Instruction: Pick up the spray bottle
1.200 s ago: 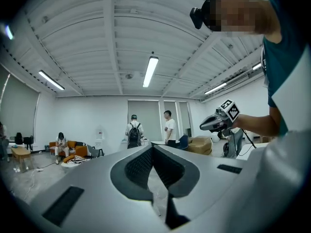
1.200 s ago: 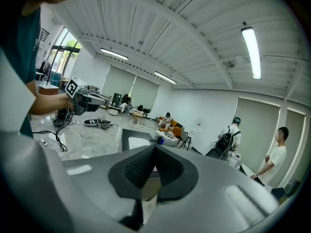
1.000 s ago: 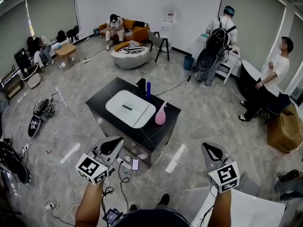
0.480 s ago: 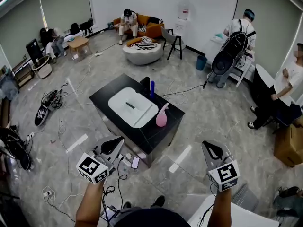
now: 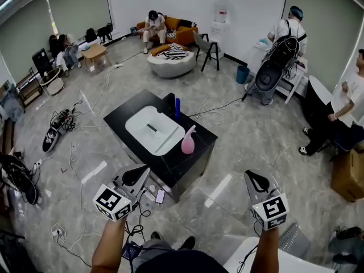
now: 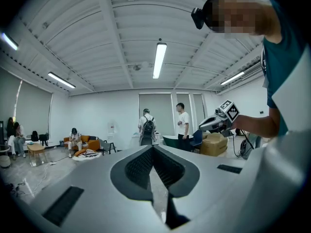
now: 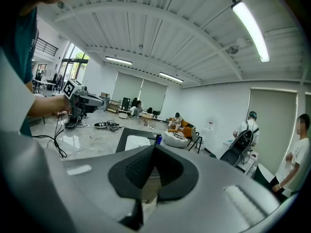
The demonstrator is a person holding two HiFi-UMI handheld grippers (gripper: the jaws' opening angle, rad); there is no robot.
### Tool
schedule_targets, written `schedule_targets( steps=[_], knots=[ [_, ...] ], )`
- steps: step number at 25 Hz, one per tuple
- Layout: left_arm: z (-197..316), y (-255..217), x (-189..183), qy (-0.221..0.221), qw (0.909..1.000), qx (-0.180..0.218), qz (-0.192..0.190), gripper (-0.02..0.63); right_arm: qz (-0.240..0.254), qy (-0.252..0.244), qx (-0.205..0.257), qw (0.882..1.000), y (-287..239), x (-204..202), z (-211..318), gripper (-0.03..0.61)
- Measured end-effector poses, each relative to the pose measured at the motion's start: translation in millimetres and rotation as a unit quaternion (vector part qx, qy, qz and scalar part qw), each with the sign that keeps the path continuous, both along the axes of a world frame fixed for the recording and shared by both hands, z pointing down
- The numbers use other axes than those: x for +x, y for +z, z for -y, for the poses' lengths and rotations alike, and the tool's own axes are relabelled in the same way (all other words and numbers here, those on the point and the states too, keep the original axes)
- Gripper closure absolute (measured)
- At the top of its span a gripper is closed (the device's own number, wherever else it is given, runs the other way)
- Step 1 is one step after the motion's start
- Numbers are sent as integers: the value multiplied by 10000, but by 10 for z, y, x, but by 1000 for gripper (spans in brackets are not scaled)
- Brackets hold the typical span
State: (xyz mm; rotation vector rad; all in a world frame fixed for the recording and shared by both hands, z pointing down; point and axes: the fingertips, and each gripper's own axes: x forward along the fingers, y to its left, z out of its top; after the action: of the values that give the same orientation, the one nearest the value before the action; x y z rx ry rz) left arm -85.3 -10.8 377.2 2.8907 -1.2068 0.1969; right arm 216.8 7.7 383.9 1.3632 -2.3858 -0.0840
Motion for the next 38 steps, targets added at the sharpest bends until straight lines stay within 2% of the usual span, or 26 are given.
schedule_targets(
  steps=[5,14,24,31,35,38],
  knots=[
    [232,5,162,256,9997,-12,7,609,-7,296,-80,9995,74,175,27,568],
    [852,-50,502,1015,9948,34,-29,609,-53,1137,-72,9935,6,461,100,568],
    [1541,-18,529,1728,9849,13,-128,609,-111,1857,-52,9825,-110,254,323,568],
    [1881,156,566,2043,9788,-77,-109,609,-162,2096,-61,9776,-59,140,484,568],
    [2006,216,532,2050,9785,-175,-105,609,-200,2017,-119,9792,-56,52,618,568],
    [2134,252,621,1961,9803,-211,-85,609,-199,1882,-107,9819,-34,173,811,568]
  ],
)
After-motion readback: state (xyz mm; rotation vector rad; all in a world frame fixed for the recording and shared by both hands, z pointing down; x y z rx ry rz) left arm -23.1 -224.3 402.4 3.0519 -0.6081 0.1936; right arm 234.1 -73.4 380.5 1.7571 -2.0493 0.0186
